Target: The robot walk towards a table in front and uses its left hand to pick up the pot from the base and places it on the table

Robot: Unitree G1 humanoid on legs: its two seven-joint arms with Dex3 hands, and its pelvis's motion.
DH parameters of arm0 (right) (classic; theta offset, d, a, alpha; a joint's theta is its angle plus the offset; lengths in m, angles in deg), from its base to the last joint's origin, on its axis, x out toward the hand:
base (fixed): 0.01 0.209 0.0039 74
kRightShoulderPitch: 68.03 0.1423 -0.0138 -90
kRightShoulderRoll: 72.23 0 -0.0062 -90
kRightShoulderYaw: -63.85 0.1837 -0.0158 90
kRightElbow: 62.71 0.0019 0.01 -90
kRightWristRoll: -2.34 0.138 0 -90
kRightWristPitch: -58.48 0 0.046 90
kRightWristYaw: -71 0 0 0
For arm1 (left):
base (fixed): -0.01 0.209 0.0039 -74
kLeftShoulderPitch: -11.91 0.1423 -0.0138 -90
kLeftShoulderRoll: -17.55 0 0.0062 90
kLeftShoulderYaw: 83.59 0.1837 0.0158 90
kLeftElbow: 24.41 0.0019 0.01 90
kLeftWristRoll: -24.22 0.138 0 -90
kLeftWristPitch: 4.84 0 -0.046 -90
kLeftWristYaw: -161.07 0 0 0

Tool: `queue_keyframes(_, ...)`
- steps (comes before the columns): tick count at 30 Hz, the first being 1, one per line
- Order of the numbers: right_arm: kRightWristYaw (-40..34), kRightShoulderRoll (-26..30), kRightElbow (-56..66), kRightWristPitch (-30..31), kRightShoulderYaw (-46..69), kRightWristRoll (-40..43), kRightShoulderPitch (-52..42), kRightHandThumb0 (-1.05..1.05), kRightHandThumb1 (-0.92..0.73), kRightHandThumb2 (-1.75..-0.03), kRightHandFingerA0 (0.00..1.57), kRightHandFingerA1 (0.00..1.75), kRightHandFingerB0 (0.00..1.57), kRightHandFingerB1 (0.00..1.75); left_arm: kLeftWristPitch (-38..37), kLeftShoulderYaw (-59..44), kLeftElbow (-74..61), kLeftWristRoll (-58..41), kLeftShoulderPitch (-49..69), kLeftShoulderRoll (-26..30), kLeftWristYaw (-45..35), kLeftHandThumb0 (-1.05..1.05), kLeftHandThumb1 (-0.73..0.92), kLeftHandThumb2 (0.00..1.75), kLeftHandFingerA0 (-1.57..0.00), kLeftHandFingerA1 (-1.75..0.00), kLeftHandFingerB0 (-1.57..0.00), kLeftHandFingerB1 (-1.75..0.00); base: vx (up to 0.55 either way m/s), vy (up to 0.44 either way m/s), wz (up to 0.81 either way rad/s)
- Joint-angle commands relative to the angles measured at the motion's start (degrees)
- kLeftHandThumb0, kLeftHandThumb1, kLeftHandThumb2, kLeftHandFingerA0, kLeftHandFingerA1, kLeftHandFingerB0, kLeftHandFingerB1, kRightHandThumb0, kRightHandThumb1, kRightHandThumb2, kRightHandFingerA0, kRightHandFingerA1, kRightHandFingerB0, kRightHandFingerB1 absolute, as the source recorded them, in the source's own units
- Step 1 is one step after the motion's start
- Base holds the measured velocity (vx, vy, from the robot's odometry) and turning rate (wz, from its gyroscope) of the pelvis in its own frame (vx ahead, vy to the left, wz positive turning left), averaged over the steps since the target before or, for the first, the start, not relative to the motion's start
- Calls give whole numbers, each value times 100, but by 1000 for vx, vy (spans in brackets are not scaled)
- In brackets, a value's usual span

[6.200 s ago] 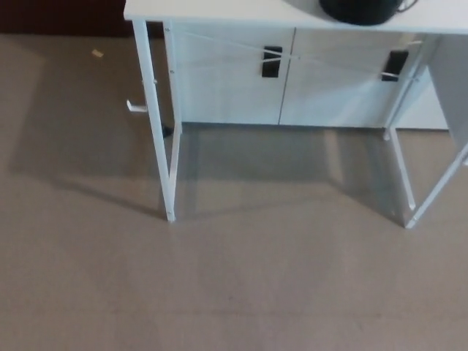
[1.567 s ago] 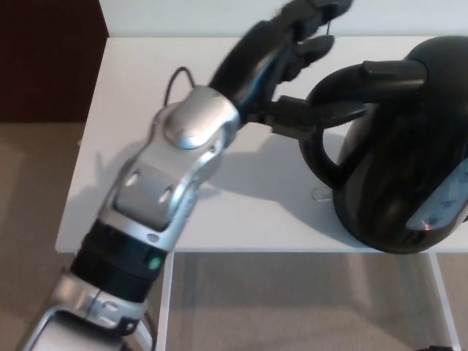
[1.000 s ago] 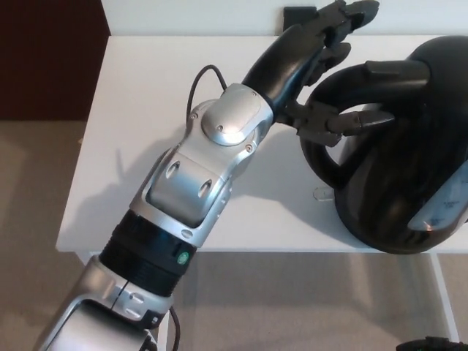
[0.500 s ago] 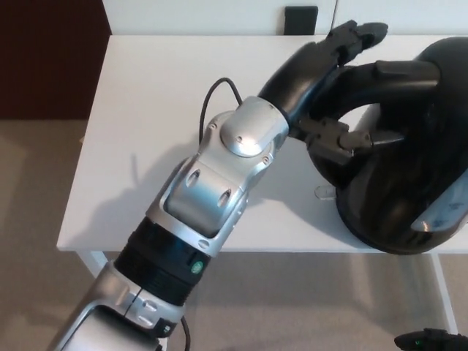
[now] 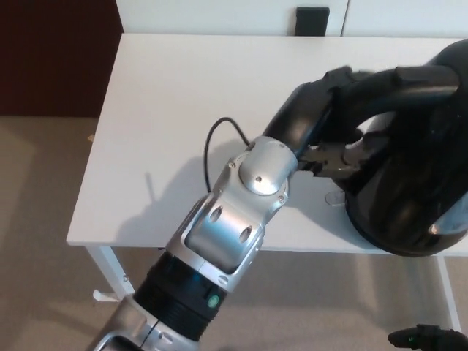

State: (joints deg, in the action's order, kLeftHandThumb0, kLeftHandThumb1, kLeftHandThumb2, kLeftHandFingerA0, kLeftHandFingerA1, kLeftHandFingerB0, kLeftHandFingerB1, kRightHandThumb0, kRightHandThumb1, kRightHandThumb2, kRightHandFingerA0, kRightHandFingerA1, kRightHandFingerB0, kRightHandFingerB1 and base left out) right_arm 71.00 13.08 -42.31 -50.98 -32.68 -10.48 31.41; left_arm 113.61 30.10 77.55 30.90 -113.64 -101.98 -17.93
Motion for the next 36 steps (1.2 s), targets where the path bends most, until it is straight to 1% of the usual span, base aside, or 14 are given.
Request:
queue_keyframes(1, -59, 28, 1, -25, 15, -14, 24, -37, -61, -57, 77, 49, 61, 44, 46, -92, 69, 108, 82, -435, 398, -28, 88, 66, -117, -125, -75, -104, 0, 0, 0)
queue_keyframes(2, -67, 35, 4, -26, 4, -31, 24, -37, -61, -59, 78, 50, 61, 44, 30, -125, 47, 64, 100, -454, 391, -28, 87, 66, -112, -134, -72, -112, 0, 0, 0)
queue_keyframes(4, -78, 33, 4, 3, -16, -60, 28, -37, -62, -58, 78, 49, 61, 43, 37, -159, 26, 15, 107, -458, 376, -28, 86, 67, -112, -131, -70, -110, 0, 0, 0)
queue_keyframes(7, -97, 30, 5, 1, -15, -63, 34, -36, -61, -58, 77, 49, 61, 44, -50, -303, -5, -164, 158, -522, 364, -27, 84, 69, -103, -144, -70, -115, 0, 0, 0)
queue_keyframes(19, -58, 22, -23, 15, -32, -56, 86, -36, -62, -58, 76, 48, 62, 44, 49, -1038, -324, -995, 334, -819, 274, -27, 84, 67, -106, -135, -73, -114, 0, 0, 0)
queue_keyframes(21, -45, 14, -30, 18, -31, -50, 95, -37, -62, -59, 78, 50, 61, 44, 216, -1472, -590, -1487, 430, -983, 220, -28, 82, 65, -106, -131, -74, -106, 0, 0, 0)
queue_keyframes(22, -47, 10, -48, 12, -41, -60, 101, -38, -62, -59, 79, 50, 62, 44, 307, -1727, -702, -1743, 452, -1122, 268, -25, 81, 64, -103, -133, -74, -98, 0, 0, 0)
queue_keyframes(25, -86, 11, -60, 20, -77, -102, 109, -38, -62, -59, 79, 50, 61, 44, 478, -2147, -857, -2148, 399, -1295, 326, -25, 83, 65, -100, -133, -72, -94, 0, 0, 0)
queue_keyframes(26, -87, -8, -66, 32, -46, -64, 116, -37, -61, -58, 78, 50, 62, 44, 533, -2507, -984, -2559, 279, -1347, 314, -27, 82, 66, -90, -137, -64, -96, 0, 0, 0)
queue_keyframes(29, -70, -14, -69, 18, -31, -43, 103, -37, -61, -59, 78, 50, 62, 45, 612, -2699, -1157, -2675, 115, -1313, 449, -27, 81, 66, -88, -137, -64, -99, 0, 0, 0)
queue_keyframes(31, -55, -12, -75, 39, -36, -49, 134, -37, -61, -59, 79, 50, 62, 45, 628, -2802, -1340, -2735, -114, -1167, 446, -25, 83, 67, -92, -142, -75, -99, 0, 0, 0)
queue_keyframes(33, -51, -14, -78, 36, -39, -51, 149, -38, -61, -59, 79, 51, 62, 45, 721, -2869, -1466, -2767, -200, -1134, 499, -23, 84, 65, -92, -141, -74, -100, 0, 0, 0)
queue_keyframes(34, -52, -13, -67, 25, -47, -59, 145, -40, -61, -59, 78, 52, 62, 44, 736, -2898, -1602, -2788, -239, -1079, 497, -23, 83, 68, -83, -150, -70, -97, 0, 0, 0)
queue_keyframes(36, -16, -9, -62, -7, -39, -44, 133, -39, -61, -59, 78, 52, 62, 45, 792, -2935, -1755, -2819, -285, -959, 450, -23, 82, 69, -82, -152, -70, -95, 0, 0, 0)
